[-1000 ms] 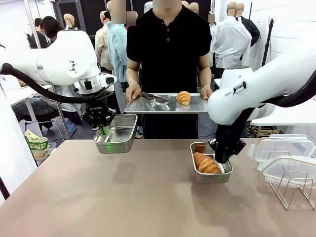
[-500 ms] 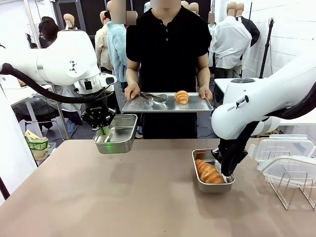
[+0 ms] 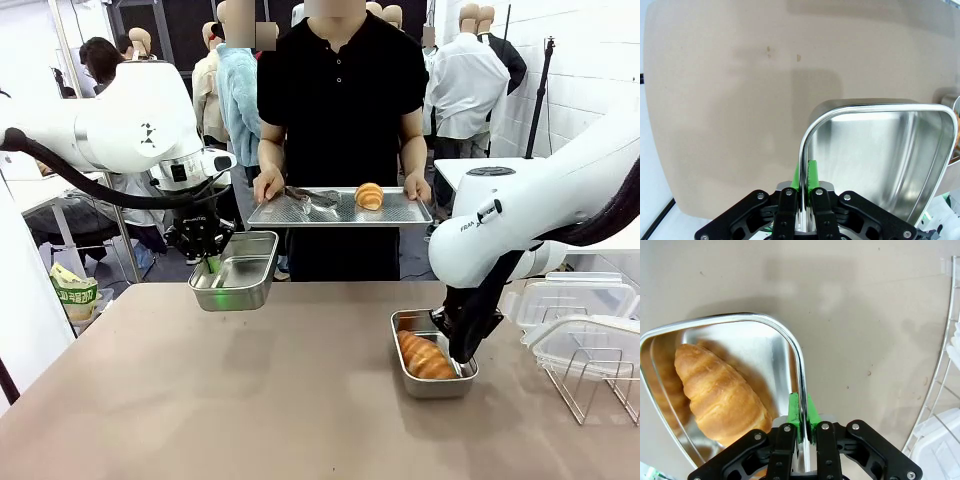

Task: Place the bread in airtight containers.
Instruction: Once an object is inside an Airtight Container , place the container in the center of the table.

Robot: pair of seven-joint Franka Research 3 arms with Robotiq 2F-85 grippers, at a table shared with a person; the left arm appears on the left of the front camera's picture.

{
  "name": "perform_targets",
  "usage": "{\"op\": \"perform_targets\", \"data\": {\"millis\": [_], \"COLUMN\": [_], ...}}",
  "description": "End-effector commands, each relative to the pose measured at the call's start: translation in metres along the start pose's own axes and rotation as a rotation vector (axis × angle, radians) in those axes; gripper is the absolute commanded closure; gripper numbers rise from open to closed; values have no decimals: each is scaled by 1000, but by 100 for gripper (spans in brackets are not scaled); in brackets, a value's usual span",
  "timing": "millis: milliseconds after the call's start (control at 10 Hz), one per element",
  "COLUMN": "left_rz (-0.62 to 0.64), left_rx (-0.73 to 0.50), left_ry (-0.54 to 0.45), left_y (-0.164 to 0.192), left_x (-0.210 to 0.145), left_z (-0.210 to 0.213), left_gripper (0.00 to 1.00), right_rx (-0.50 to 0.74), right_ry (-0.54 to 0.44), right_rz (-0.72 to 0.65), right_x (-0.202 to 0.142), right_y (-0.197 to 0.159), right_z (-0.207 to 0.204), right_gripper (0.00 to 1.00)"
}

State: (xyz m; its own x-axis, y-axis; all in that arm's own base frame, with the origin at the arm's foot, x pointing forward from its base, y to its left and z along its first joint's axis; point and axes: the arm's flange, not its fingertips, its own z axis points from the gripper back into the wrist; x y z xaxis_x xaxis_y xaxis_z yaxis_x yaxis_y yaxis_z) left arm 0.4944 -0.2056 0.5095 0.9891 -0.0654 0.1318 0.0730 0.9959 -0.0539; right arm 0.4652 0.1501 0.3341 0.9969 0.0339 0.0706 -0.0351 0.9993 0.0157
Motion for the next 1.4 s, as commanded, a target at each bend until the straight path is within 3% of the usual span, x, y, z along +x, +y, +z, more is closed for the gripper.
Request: {"op": "perform_targets", "data": {"millis": [0,400,500,1100,1300], "left_rz": [3,3,3,3,3], "left_rx": [-2,-2,-2,-2,-2], "left_ry": [-6,-6,-6,-6,-6], "left_y": [1,1,1,1,1], "left_x": [0,0,0,0,0], "left_z": [3,3,3,3,3], "left_gripper": [100,100,100,100,100], "right_rx": [-3,-15,-16,-27,-10], "right_ry": [15,27,23,72,25], "right_rz": [8,-14,-17,5,-1], "right_x": [6,7,7,9,5], "right_y": [-1,1,0,5,1], "right_z": [3,5,8,11,9], "right_gripper": [88,10,0,0,0]}}
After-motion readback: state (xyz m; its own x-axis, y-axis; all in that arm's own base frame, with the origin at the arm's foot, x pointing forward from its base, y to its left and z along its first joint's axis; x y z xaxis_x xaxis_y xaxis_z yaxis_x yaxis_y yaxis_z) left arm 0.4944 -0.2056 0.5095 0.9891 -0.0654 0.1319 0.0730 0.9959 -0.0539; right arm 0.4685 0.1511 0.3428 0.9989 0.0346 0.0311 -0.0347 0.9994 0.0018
